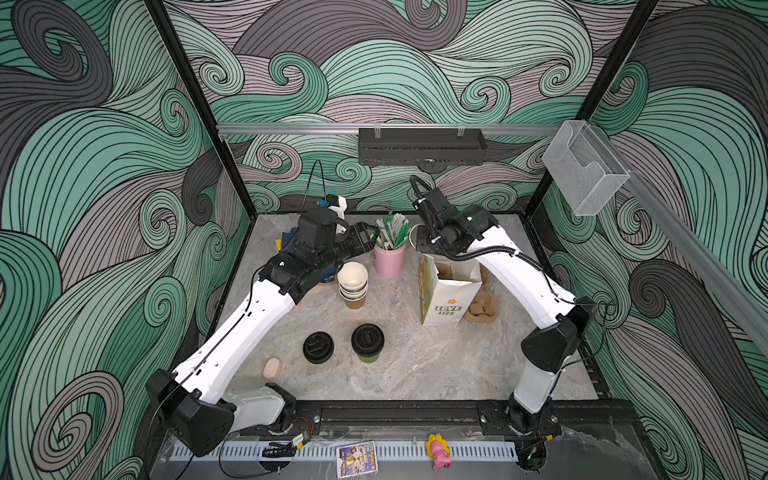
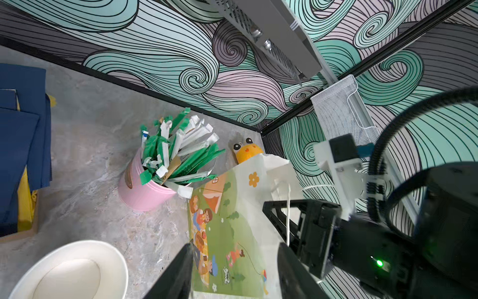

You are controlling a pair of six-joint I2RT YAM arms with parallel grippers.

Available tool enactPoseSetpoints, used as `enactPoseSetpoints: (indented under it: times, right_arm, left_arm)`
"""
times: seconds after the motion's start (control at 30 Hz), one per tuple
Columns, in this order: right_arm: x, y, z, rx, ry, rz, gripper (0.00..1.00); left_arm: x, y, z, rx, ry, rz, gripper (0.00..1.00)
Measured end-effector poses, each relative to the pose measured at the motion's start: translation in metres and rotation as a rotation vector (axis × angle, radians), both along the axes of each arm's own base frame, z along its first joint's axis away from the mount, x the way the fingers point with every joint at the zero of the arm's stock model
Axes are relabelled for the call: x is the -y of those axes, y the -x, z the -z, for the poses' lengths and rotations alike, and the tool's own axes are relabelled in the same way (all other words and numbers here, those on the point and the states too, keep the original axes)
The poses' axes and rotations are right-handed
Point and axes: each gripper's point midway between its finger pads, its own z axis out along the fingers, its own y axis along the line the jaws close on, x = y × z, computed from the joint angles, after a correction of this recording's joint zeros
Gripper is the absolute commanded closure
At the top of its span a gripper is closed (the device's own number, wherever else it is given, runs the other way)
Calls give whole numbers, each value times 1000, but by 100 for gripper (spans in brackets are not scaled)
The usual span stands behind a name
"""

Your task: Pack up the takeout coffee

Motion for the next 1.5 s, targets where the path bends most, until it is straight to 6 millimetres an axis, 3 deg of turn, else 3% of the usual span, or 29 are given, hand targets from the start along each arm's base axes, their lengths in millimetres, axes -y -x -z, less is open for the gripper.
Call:
enactPoseSetpoints:
  times: [0.17,0.43,0.5,0.8,0.97,1.13,1.3,1.5]
  right_arm:
    - [-2,-4,10,-15,26,-7,100]
    - [-9,7,8,-40,52,-140,100]
    - [-10,17,7,-49,70,-201,100]
    - [-22,100,1,-92,124,-609,100]
    - [-19,119,12,-130,143,-707,70]
    - [-21,121,8,-117,145,-745,55]
    - [-17,131,-20,-50,116,-759,49]
    - [3,153,-54,2,67,-730,49]
  left_arm:
    - [-9,8,-10,26,8,-19,46]
    - [-20,17,-15,41,6,-45,45]
    - [-22,17,-14,41,4,-50,45]
    - [-27,14,-10,34,-7,-68,45]
    - [-28,13,-8,28,-13,-70,44]
    - [-21,8,2,3,-27,-48,44]
    - [-3,1,9,-28,-40,32,44]
    - [27,-5,3,-29,-43,183,43]
